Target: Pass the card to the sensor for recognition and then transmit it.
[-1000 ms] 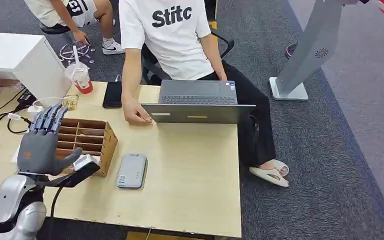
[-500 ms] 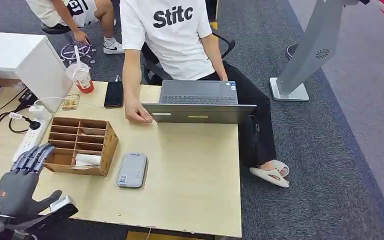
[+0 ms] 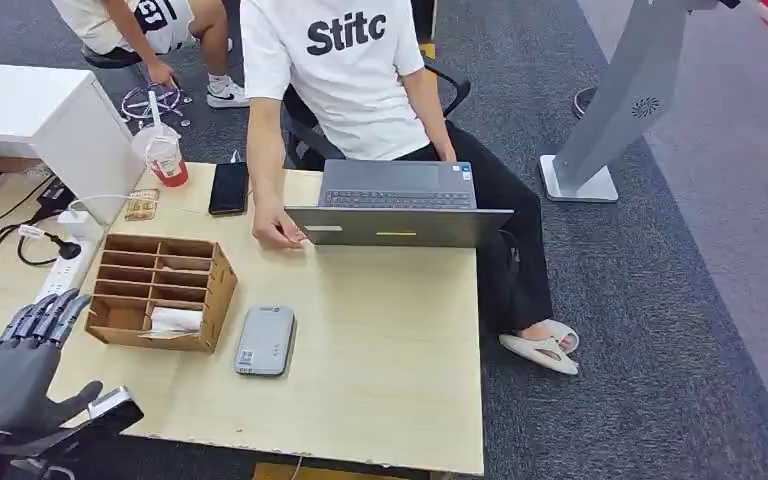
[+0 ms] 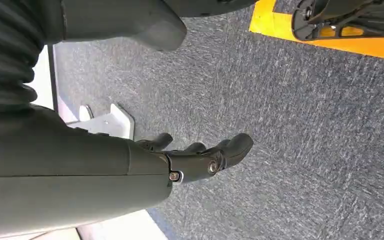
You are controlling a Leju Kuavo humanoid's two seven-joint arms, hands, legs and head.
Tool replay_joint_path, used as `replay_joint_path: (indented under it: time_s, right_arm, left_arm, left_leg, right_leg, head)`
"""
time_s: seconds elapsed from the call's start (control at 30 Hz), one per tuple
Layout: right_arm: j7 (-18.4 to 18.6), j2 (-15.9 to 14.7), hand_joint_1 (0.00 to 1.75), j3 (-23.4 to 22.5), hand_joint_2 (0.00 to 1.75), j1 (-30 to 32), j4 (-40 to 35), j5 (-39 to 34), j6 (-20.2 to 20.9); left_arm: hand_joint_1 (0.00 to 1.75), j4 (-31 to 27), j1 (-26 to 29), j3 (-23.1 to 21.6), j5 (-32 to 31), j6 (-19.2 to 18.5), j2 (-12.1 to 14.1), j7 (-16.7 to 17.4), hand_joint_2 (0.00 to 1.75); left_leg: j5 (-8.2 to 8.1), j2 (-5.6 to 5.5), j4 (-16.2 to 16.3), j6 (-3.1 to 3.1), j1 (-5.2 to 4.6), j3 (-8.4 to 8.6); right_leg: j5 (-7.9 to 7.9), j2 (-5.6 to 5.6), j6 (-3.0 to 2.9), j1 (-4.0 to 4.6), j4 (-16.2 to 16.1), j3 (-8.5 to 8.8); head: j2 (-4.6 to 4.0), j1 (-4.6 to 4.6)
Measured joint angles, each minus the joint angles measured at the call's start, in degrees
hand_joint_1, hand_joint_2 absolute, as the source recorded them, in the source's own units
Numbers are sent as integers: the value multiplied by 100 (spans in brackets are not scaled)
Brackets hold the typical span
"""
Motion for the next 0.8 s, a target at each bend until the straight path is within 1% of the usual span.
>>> replay_joint_path:
  time_s: [0.2, 0.3, 0.8]
  right_arm:
    - [0, 0, 0, 0, 175, -9, 0, 46, 17]
    - [0, 0, 0, 0, 175, -7, 0, 55, 17]
    - [-7, -2, 0, 2, 175, -8, 0, 98, 24]
  left_arm:
    - [0, 509, -369, -59, -105, 9, -172, -17, 175]
    - [0, 677, -454, -120, -105, 9, -254, -17, 175]
    - [0, 1145, -612, -262, -166, 33, -457, -26, 175]
  left_leg:
    - [2, 0, 0, 1, 0, 3]
    - [1, 2, 0, 1, 0, 1]
    - [1, 1, 0, 1, 0, 2]
  right_leg:
    - [2, 3, -2, 0, 0, 1]
    - [3, 5, -1, 0, 0, 0]
    - [3, 4, -1, 0, 0, -2]
  head:
    - [0, -2]
    - [0, -2]
    - [0, -4]
